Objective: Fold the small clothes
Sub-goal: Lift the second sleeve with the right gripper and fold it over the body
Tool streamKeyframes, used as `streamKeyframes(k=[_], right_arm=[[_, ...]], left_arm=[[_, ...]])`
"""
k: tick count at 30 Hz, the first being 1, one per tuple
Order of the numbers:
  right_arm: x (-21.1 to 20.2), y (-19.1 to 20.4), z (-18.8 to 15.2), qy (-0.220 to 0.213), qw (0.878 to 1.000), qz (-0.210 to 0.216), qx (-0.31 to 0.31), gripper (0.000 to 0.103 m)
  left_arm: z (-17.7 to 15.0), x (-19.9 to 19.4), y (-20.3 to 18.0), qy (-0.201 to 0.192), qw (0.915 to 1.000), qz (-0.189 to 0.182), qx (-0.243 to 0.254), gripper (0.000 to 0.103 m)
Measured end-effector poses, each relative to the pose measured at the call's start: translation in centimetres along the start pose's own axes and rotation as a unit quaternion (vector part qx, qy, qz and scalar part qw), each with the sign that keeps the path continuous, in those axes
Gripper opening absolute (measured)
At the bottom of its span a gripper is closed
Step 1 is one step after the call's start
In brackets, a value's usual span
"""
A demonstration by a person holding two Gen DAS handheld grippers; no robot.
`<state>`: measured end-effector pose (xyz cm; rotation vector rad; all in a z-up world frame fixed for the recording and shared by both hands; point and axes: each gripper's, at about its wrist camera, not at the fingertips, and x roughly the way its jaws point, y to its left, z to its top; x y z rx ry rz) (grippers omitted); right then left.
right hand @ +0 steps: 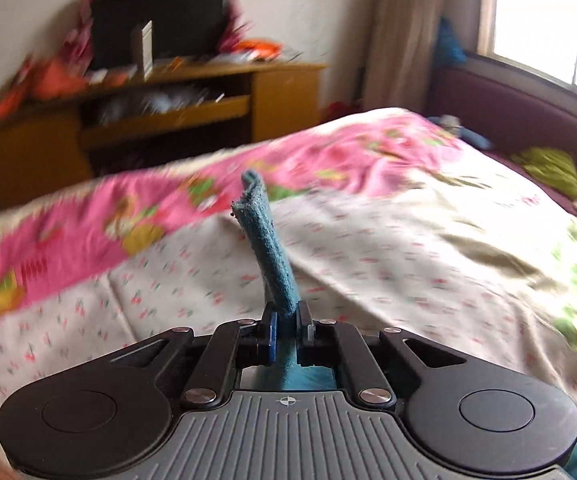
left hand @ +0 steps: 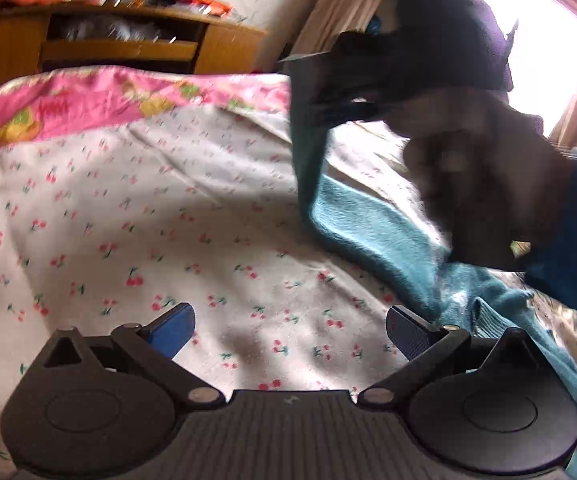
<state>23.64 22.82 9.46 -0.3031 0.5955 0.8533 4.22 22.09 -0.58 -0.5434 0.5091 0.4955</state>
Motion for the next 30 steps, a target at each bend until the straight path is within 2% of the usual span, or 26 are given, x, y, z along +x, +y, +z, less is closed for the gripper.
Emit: streamKeyframes(k=[4, 7, 10, 14, 17, 20, 22, 25, 30], right_arm=[[-7.3, -7.6, -1.0, -0.050, 0.994, -0.030, 0.093, 0.007], [-12.8, -13.2, -3.5, -0.086, 0.981, -0.057, 0.167, 0.007], [-17.3, -18.2, -7.2, -0.113, 0.965, -0.103, 0.214, 0.007], [-19.8, -24.5, -14.3, -0.109, 0.935, -0.171, 0.291, 0.007], [-18.9, -27.6, -20.9, -0.062, 0.915, -0.221, 0.331, 0.007], [-17.8, -29.5, -26.1, -0.031, 0.895, -0.208, 0.394, 0.007], [-17.7, -29.8, -28.2, -0.027, 0.889, -0.190, 0.417, 0.008], [-18.4, -29.7, -29.1, -0.041, 0.882, -0.172, 0.436, 0.015], [-20.1, -30.1, -29.3, -0.066, 0.866, -0.143, 0.474, 0.017]], left_arm=[[-0.5, -0.5, -2.0, -0.012, 0.9987, -0.011, 0.047, 0.103], [-1.0, -1.1, -3.9, -0.026, 0.9954, -0.027, 0.088, 0.103], [-1.3, -2.0, -6.9, -0.036, 0.9888, -0.054, 0.134, 0.103], [-2.5, -2.9, -12.6, -0.042, 0.9710, -0.097, 0.215, 0.103], [-4.7, -2.5, -16.0, -0.026, 0.9538, -0.118, 0.275, 0.103], [-7.3, -1.8, -17.7, -0.004, 0.9395, -0.113, 0.324, 0.103], [-8.8, -1.4, -17.8, 0.011, 0.9336, -0.105, 0.342, 0.103], [-9.8, -0.7, -17.7, 0.033, 0.9306, -0.099, 0.351, 0.103], [-10.5, -0.1, -17.3, 0.051, 0.9310, -0.094, 0.349, 0.103]])
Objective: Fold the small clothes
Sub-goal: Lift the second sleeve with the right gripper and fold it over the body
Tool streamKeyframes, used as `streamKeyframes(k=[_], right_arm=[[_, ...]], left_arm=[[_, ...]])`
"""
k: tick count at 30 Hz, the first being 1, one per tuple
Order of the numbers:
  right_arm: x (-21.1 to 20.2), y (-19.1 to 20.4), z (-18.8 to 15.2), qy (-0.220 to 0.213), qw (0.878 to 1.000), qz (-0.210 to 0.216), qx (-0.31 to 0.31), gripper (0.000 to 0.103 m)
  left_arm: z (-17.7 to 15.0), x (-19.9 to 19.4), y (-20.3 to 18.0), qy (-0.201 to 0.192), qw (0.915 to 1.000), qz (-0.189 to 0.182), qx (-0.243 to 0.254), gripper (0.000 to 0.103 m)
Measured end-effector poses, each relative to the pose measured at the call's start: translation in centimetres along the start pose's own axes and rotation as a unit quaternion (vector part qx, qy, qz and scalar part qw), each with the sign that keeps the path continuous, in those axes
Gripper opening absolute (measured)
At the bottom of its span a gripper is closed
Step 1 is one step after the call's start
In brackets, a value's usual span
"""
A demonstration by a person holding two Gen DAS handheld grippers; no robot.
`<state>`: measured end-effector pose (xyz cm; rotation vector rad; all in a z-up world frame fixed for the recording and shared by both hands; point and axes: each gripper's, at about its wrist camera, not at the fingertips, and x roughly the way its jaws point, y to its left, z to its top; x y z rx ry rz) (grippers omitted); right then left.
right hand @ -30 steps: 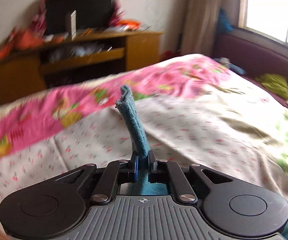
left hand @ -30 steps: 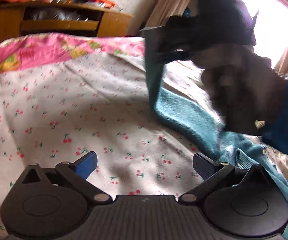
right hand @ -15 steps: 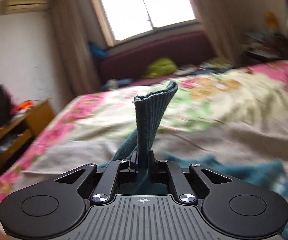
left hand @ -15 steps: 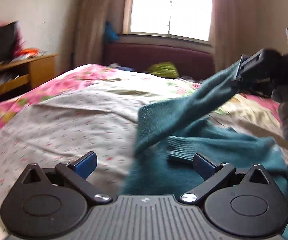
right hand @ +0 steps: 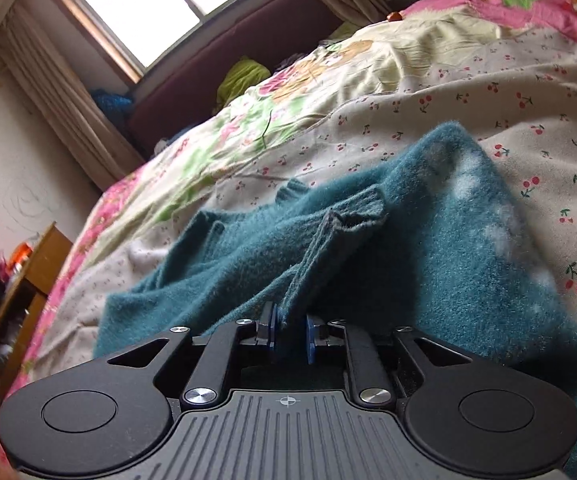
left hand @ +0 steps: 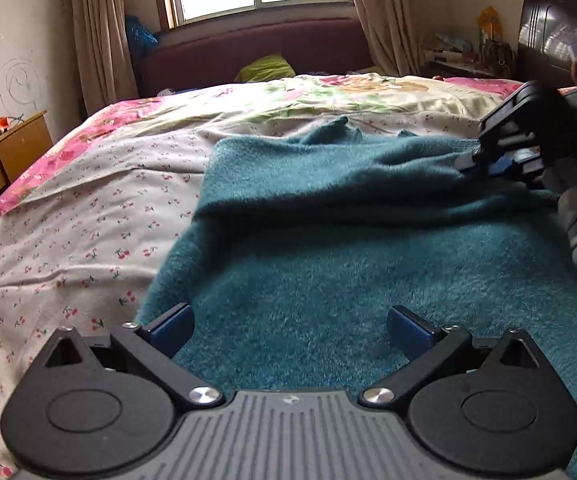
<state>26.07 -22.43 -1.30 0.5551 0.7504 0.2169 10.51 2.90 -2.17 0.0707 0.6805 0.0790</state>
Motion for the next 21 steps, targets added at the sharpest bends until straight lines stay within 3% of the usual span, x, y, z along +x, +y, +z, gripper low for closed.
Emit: streamKeyframes(k=[5, 8, 12, 14, 16, 21], right_arm=[[-0.6, -1.1, 0.3, -0.012, 0.999, -0.002, 0.044, 0.018], [-0.7, -0.6, 0.0, -0.018, 0.998, -0.042, 0.033, 0.009], [-1.5, 0.0, -0.1, -0.031, 0.998, -0.045, 0.029, 0.008], [-1.1, 0.0, 0.0, -0.016, 0.998, -0.059, 0.024, 0.011], [-0.3, -0.5, -0.2, 0.008, 0.996, -0.081, 0.030, 0.015], [-1.9, -0.6, -0.7, -0.011, 0.995, -0.089, 0.034, 0.018]], left_arm=[[-0.2, 0.0, 0.1, -0.003, 1.0000, -0.004, -0.004, 0.103], [-0.1, -0.4, 0.1, -0.012, 0.9999, -0.007, -0.004, 0.103], [0.1, -0.7, 0.3, -0.022, 0.9997, -0.010, -0.008, 0.103], [0.2, -0.8, 0.6, -0.025, 0.9995, -0.010, -0.014, 0.103], [0.2, -0.3, 0.8, -0.010, 0.9997, -0.011, -0.019, 0.103], [-0.2, 1.1, 1.4, 0.033, 0.9989, -0.006, -0.033, 0.103]])
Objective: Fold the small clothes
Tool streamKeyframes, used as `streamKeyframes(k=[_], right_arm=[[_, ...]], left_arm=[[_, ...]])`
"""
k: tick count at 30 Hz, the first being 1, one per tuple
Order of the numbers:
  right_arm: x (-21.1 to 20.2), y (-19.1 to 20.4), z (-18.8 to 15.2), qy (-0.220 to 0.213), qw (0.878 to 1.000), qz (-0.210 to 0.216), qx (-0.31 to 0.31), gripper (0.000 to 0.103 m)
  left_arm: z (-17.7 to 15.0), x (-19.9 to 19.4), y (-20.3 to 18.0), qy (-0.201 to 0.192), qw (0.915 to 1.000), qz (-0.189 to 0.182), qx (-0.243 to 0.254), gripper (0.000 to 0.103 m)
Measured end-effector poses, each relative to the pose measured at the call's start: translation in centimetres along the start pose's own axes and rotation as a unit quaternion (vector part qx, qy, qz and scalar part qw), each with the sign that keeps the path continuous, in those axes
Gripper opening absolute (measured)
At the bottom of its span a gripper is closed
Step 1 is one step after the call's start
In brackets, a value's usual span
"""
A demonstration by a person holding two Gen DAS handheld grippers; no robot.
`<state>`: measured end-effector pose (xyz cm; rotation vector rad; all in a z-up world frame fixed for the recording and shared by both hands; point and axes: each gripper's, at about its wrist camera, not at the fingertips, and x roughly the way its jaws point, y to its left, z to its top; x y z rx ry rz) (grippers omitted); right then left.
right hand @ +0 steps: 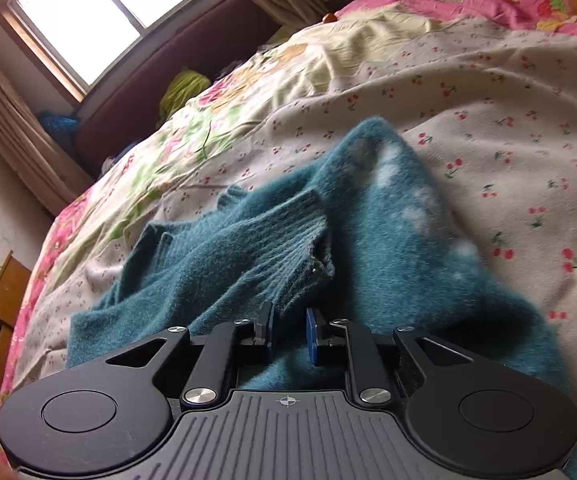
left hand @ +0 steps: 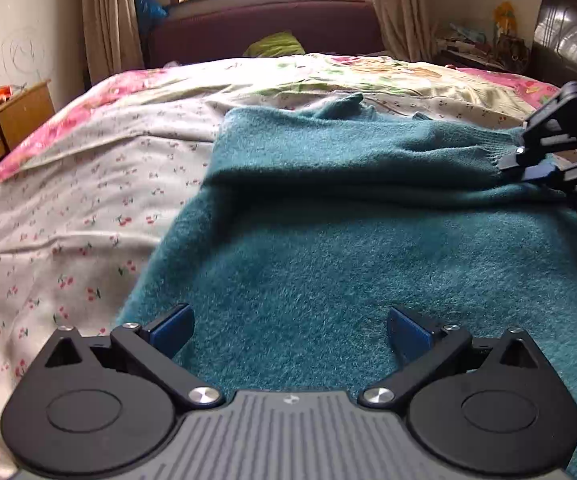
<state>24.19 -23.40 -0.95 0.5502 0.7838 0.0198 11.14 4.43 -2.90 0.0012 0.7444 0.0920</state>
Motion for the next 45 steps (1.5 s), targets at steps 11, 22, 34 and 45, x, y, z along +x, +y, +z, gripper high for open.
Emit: streamKeyframes(k=[11, 22, 34, 45], right_arm=[[-9.3, -2.9, -3.3, 0.039, 0.993, -0.006, -0.111, 0.018], [-18.8, -7.5, -8.8, 0.120, 0.982, -0.019, -0.143, 0.018], [-21.7, -9.6, -11.4, 0.153, 0.977, -0.032, -0.148, 0.023], [-21.0, -10.1, -13.1, 0.183, 0.976, 0.006, -0.121, 0.030]], left_arm=[[-0.9, -3.8, 5.6, 0.060, 0.9944, 0.086, -0.013, 0.103], [-4.0, -9.3, 8.1, 0.116, 0.9924, 0.040, 0.012, 0.103], [-4.5, -10.9, 6.7, 0.125, 0.9916, -0.020, 0.027, 0.086], [-4.8, -10.1, 7.0, 0.151, 0.9879, -0.027, 0.025, 0.085]])
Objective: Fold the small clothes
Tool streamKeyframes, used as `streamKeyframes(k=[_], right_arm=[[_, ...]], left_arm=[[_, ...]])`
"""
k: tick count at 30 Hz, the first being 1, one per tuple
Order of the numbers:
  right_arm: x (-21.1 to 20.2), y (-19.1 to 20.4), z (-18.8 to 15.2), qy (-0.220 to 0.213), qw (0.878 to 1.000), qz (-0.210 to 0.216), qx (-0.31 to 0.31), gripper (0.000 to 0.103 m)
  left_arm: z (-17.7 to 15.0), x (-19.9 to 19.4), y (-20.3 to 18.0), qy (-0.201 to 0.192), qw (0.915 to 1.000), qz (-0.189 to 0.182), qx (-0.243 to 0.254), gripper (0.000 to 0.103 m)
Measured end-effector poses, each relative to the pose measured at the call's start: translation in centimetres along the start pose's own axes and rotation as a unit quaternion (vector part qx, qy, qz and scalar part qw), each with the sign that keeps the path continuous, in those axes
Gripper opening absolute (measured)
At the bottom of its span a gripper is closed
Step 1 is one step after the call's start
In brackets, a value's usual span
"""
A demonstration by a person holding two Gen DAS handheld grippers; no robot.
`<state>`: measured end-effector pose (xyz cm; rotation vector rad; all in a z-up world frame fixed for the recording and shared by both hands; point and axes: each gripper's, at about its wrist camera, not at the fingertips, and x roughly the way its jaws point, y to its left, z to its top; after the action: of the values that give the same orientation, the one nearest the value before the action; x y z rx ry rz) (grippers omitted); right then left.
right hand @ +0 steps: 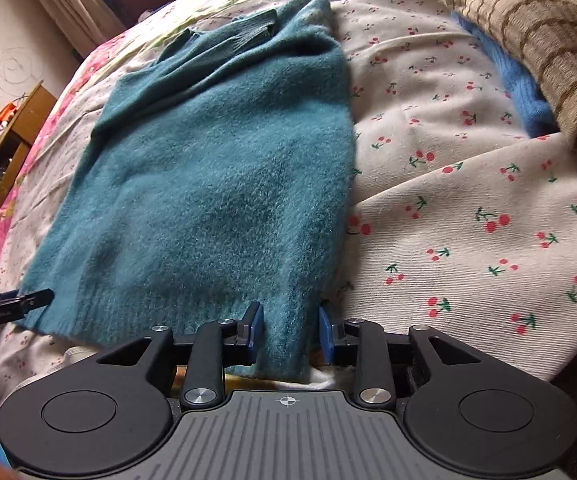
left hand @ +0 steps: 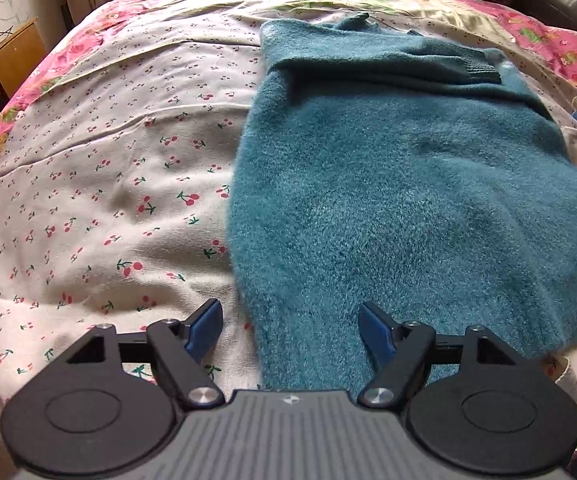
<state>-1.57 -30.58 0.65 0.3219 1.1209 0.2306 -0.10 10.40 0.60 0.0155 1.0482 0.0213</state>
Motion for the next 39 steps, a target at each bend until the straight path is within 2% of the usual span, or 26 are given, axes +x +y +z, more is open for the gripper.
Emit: streamKeyframes(k=[5, 7, 10, 12, 14, 18, 23, 25, 26, 28, 29, 32, 35, 39], right_arm=[[0.0, -0.3, 0.0, -0.004, 1.000, 0.013, 0.016, 0.030], [-0.1, -0.3, -0.2, -0.008, 1.000, 0.017, 0.017, 0.030], [-0.2, -0.3, -0.4, -0.014, 0.999, 0.021, 0.021, 0.025], [-0.3, -0.1, -0.4, -0.017, 0.999, 0.027, 0.021, 0.020], [-0.4, 0.0, -0.5, -0.021, 0.999, 0.034, 0.023, 0.019], [-0.1, 0.0, -0.5, -0.022, 0.998, 0.043, 0.036, 0.018], [0.3, -0.2, -0.4, -0.017, 0.997, 0.051, 0.051, 0.018], [0.1, -0.3, -0.3, -0.024, 0.996, 0.060, 0.060, 0.016], [-0.1, -0.4, -0.2, -0.030, 0.995, 0.069, 0.068, 0.015], [-0.7, -0.2, 0.3, -0.047, 0.991, 0.096, 0.081, 0.013], [-1.0, -0.1, 0.7, -0.057, 0.989, 0.110, 0.086, 0.013], [-1.7, 0.6, 2.8, -0.088, 0.979, 0.151, 0.102, 0.013], [-2.3, 1.1, 5.9, -0.123, 0.967, 0.190, 0.116, 0.013], [-2.5, 1.6, 11.2, -0.171, 0.956, 0.205, 0.120, 0.013]], left_arm=[[0.1, 0.0, 0.5, 0.010, 0.9998, -0.008, -0.014, 0.086], [-0.1, -0.3, 0.4, 0.007, 0.9998, -0.006, -0.016, 0.083], [-0.2, -0.7, 0.5, 0.003, 0.9996, -0.011, -0.027, 0.073], [-0.2, -1.1, 0.8, -0.002, 0.9990, -0.020, -0.040, 0.056], [-0.2, -1.4, 1.1, -0.003, 0.9981, -0.035, -0.051, 0.047], [-0.2, -0.8, 1.8, 0.006, 0.9958, -0.047, -0.078, 0.046], [0.1, 0.2, 1.6, 0.015, 0.9956, -0.046, -0.080, 0.051], [0.2, 0.0, 1.5, 0.012, 0.9955, -0.053, -0.078, 0.048], [0.3, -0.1, 1.6, 0.009, 0.9945, -0.064, -0.082, 0.040], [0.5, -0.4, 2.2, 0.005, 0.9902, -0.093, -0.105, 0.026], [0.8, -0.5, 2.5, 0.003, 0.9872, -0.107, -0.119, 0.023], [2.2, -0.8, 3.3, -0.016, 0.9738, -0.162, -0.159, 0.022], [4.7, -0.9, 3.5, -0.038, 0.9632, -0.198, -0.178, 0.022], [9.9, -0.6, 4.1, -0.077, 0.9478, -0.235, -0.201, 0.022]])
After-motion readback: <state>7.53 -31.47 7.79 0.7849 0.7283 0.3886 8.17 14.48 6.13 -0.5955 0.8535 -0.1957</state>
